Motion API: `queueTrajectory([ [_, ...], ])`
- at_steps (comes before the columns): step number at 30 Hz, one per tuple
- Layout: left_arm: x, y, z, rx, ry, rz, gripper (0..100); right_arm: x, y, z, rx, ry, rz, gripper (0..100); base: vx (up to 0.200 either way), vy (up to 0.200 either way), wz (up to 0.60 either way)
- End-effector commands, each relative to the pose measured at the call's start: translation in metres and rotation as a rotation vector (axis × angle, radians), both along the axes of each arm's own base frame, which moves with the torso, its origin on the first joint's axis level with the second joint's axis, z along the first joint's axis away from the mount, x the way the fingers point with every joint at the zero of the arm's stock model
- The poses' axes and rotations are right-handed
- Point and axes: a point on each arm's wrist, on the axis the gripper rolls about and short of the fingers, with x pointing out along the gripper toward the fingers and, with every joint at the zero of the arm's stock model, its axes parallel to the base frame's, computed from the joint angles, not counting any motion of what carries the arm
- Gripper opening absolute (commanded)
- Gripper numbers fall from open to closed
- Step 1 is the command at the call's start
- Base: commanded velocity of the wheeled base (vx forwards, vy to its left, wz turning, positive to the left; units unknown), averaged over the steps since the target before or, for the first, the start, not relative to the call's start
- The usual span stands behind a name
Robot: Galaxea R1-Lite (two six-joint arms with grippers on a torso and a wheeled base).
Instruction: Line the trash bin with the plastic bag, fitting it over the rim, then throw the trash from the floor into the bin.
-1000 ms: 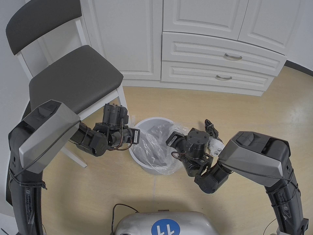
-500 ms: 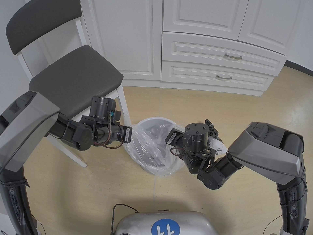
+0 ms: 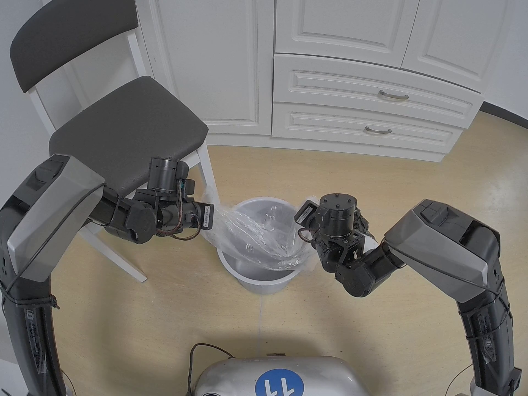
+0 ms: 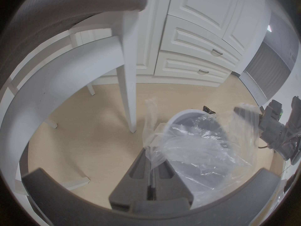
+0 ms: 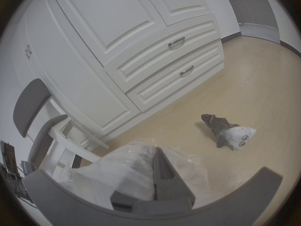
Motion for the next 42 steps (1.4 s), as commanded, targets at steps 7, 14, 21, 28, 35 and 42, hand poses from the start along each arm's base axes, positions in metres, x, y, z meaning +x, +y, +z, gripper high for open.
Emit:
queueTrajectory([
  [7,0.010,0.012,-0.008,0.013,0.008,0.027,0,0.004,-0.016,-0.003,-0.120,0.017,-0.036,0,0.000,0.000,0.00],
  [14,0.013,0.017,-0.006,0.020,0.033,0.041,0,-0.018,-0.039,0.003,-0.299,0.035,0.051,0,0.000,0.000,0.00],
  [21,0.015,0.021,-0.008,0.029,0.033,0.045,0,-0.056,-0.063,0.000,-0.486,0.105,0.217,0,0.000,0.000,0.00],
  [28,0.015,0.031,-0.006,0.043,0.025,0.044,0,-0.076,-0.081,-0.009,-0.631,0.151,0.333,0,0.000,0.000,0.00],
  [35,0.011,0.033,-0.010,0.055,0.042,0.040,0,-0.071,-0.079,-0.010,-0.621,0.148,0.306,0,0.000,0.000,0.00],
  [42,0.001,0.041,-0.014,0.114,0.028,0.012,0,-0.077,-0.086,-0.025,-0.499,0.211,0.217,0,0.000,0.000,0.00],
])
